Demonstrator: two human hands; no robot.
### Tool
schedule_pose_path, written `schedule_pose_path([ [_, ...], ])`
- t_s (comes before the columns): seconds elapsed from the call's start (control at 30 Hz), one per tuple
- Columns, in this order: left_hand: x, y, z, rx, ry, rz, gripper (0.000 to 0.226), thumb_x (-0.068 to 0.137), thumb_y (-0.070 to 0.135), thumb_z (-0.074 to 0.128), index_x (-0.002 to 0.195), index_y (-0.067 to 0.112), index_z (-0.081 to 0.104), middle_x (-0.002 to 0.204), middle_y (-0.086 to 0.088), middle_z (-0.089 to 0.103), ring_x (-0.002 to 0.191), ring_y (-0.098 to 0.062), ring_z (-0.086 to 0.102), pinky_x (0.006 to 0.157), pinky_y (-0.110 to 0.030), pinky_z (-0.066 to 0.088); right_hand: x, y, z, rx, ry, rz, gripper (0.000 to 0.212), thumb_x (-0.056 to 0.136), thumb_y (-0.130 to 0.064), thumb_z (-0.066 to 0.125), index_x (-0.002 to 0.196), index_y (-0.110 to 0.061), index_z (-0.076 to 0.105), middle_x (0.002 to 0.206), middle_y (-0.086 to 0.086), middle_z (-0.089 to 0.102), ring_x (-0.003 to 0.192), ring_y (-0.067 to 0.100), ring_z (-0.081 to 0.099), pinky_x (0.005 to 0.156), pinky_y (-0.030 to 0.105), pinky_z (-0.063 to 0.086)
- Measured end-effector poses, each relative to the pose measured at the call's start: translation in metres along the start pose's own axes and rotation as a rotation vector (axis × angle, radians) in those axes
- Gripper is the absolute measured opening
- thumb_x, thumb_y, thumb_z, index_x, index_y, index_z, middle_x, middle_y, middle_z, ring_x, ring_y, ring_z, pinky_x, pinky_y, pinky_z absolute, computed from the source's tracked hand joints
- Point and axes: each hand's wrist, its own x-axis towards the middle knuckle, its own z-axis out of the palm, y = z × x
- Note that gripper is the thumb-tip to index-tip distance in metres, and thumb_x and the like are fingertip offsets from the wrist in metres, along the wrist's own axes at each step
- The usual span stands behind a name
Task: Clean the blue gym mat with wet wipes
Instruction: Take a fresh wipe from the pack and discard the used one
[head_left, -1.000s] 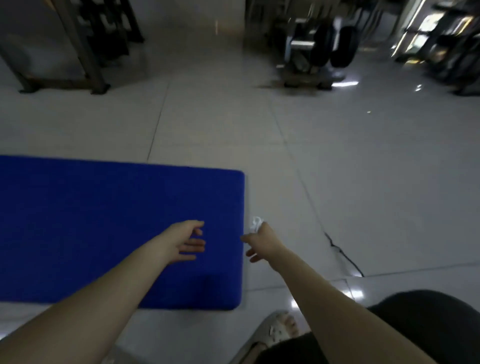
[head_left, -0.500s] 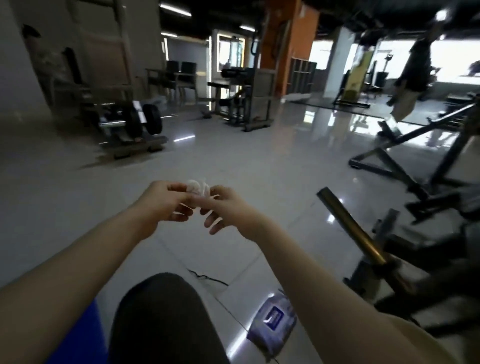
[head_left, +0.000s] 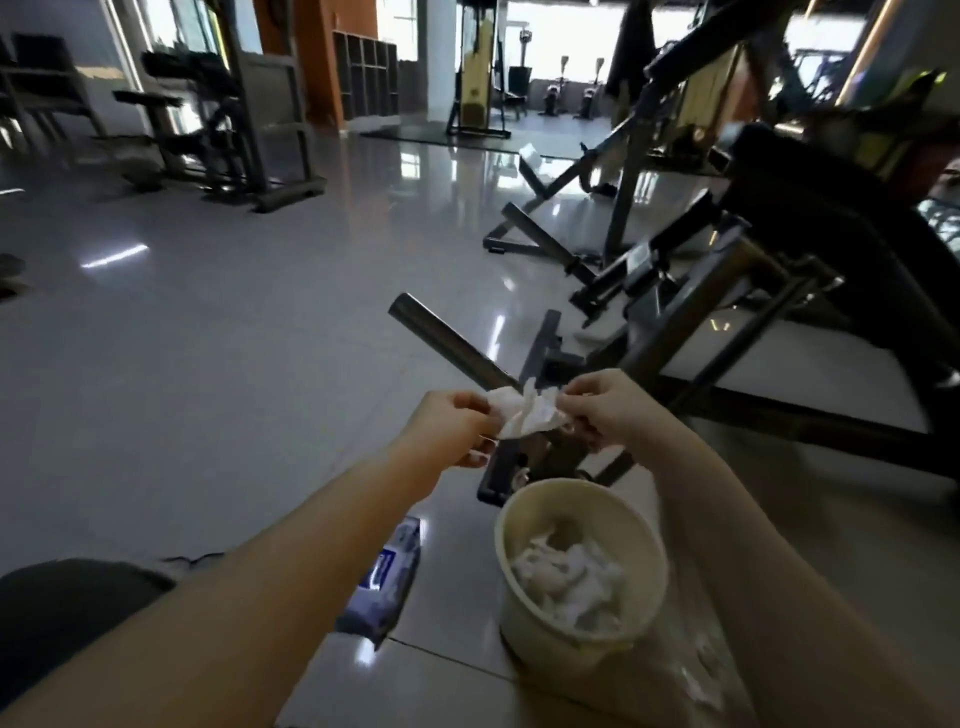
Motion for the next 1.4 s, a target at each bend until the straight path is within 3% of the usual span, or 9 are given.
schedule_pose_path([
  [0.2, 0.052, -0.060, 0.057, 0.064, -0.161, -0.154, 0.012, 0.096, 0.014, 0.067, 0.102, 0.023, 0.071, 0.096, -0.007, 0.073, 0.084, -0.017, 0.073, 0.070, -0.029, 0.062, 0.018, 0.103, -0.008, -0.129, -0.142, 0.287, 0.021, 0.094, -0.018, 0.059, 0.084, -0.032, 0.071, 0.080, 0.007, 0.067, 0.056, 0.013, 0.069, 0.051, 0.028, 0.056],
  [0.33, 0.075, -0.107, 0.039, 0.164, -0.166, -0.287, 0.011, 0.093, 0.024, 0.070, 0.102, 0.029, 0.066, 0.101, -0.004, 0.068, 0.092, -0.020, 0.066, 0.072, -0.031, 0.054, 0.029, 0.130, 0.020, -0.558, -0.242, 0.431, 0.027, 0.096, -0.031, 0.053, 0.123, -0.027, 0.052, 0.109, 0.006, 0.062, 0.080, 0.022, 0.069, 0.057, 0.033, 0.059],
  [0.4, 0.086, -0.129, 0.015, 0.159, -0.064, -0.345, 0.011, 0.090, 0.023, 0.073, 0.100, 0.020, 0.069, 0.095, -0.009, 0.068, 0.087, -0.024, 0.065, 0.071, -0.033, 0.051, 0.042, 0.120, 0.047, -0.661, -0.138, 0.343, 0.024, 0.097, -0.025, 0.054, 0.121, -0.022, 0.053, 0.105, 0.005, 0.064, 0.082, 0.019, 0.066, 0.069, 0.038, 0.061],
  [0.53, 0.102, -0.170, -0.042, 0.114, 0.118, -0.455, 0.011, 0.089, 0.013, 0.073, 0.095, 0.004, 0.071, 0.083, -0.017, 0.063, 0.072, -0.026, 0.059, 0.064, -0.028, 0.047, 0.078, 0.084, 0.143, -0.482, -0.082, 0.168, 0.016, 0.094, -0.019, 0.051, 0.083, -0.024, 0.060, 0.078, 0.002, 0.066, 0.073, 0.023, 0.066, 0.079, 0.048, 0.060],
  [0.67, 0.105, -0.224, -0.085, 0.247, 0.217, -0.505, 0.012, 0.088, 0.018, 0.072, 0.080, 0.010, 0.068, 0.074, -0.007, 0.065, 0.063, -0.019, 0.059, 0.055, -0.022, 0.042, 0.109, 0.092, 0.270, -0.223, -0.321, 0.236, 0.019, 0.090, -0.010, 0.051, 0.084, -0.003, 0.067, 0.077, 0.019, 0.067, 0.071, 0.035, 0.067, 0.070, 0.048, 0.061],
  [0.8, 0.098, -0.272, -0.107, 0.354, 0.165, -0.623, 0.008, 0.090, 0.017, 0.069, 0.096, 0.012, 0.067, 0.089, -0.007, 0.068, 0.082, -0.022, 0.066, 0.061, -0.025, 0.046, 0.116, 0.155, 0.354, 0.069, -0.361, 0.562, 0.032, 0.094, -0.011, 0.062, 0.125, -0.005, 0.063, 0.115, 0.014, 0.066, 0.103, 0.030, 0.064, 0.086, 0.038, 0.053],
  [0.93, 0.100, -0.290, -0.125, 0.328, 0.196, -0.618, 0.051, 0.089, 0.018, 0.071, 0.137, 0.007, 0.057, 0.132, -0.014, 0.062, 0.116, -0.029, 0.061, 0.087, -0.028, 0.046, 0.116, 0.194, 0.399, 0.284, -0.179, 0.875, 0.075, 0.086, -0.027, 0.079, 0.143, 0.004, 0.043, 0.143, 0.022, 0.053, 0.129, 0.039, 0.054, 0.107, 0.049, 0.046],
  [1.27, 0.092, -0.269, -0.141, 0.334, 0.253, -0.586, 0.019, 0.092, 0.018, 0.068, 0.108, 0.008, 0.069, 0.109, -0.011, 0.071, 0.100, -0.027, 0.066, 0.090, -0.037, 0.056, 0.114, 0.141, 0.411, 0.502, -0.078, 0.733, 0.021, 0.092, 0.006, 0.056, 0.112, 0.004, 0.060, 0.110, 0.028, 0.066, 0.097, 0.041, 0.066, 0.094, 0.054, 0.054],
  [1.4, 0.091, -0.226, -0.151, 0.405, 0.371, -0.496, 0.033, 0.090, 0.024, 0.066, 0.121, 0.013, 0.062, 0.118, -0.010, 0.068, 0.100, -0.025, 0.064, 0.087, -0.036, 0.056, 0.117, 0.084, 0.383, 0.697, -0.170, 0.537, 0.020, 0.096, 0.002, 0.057, 0.116, 0.004, 0.059, 0.110, 0.027, 0.070, 0.099, 0.041, 0.069, 0.086, 0.051, 0.058],
])
